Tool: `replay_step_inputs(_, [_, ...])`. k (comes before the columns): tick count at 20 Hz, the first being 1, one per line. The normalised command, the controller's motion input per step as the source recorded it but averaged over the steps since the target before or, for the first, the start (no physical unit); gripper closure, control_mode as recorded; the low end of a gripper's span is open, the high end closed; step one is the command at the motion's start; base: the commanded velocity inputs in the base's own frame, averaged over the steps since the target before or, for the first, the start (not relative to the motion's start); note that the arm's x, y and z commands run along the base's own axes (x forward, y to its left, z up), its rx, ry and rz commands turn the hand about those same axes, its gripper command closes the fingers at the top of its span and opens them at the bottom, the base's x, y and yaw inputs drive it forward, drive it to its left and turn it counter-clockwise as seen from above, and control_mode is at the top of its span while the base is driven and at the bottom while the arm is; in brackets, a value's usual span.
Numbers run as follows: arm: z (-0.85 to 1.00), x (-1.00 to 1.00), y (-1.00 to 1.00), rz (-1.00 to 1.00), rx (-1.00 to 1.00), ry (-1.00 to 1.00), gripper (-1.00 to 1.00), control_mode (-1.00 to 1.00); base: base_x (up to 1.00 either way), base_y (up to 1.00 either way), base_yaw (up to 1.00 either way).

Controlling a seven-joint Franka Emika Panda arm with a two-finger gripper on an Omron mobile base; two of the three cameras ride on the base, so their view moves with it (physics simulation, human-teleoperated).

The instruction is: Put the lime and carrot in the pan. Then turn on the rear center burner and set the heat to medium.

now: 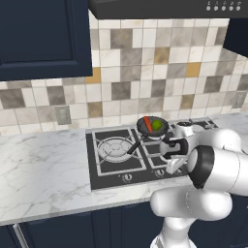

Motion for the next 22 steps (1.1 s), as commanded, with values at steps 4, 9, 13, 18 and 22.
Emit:
replay_step_inputs(4, [0.00,-0.09,0.00,0.30,0.12,0.00,1.00,-1.00,0.00,0.00,0.00])
replay_step_inputs(9, [0.00,0.00,0.00,0.28,0.07,0.01,1.00,-1.00,0.00,0.00,0.00])
replay_step_inputs(13, [0.00,0.00,0.00,0.28,0.05,0.07,1.00,-1.00,0.00,0.00,0.00])
replay_step_inputs(18, [0.00,0.00,0.00,0.32,0.02,0.08,1.00,-1.00,0.00,0.00,0.00])
replay_step_inputs(22, [0.00,0.00,0.00,0.36,0.02,0.06,1.00,-1.00,0.00,0.00,0.00])
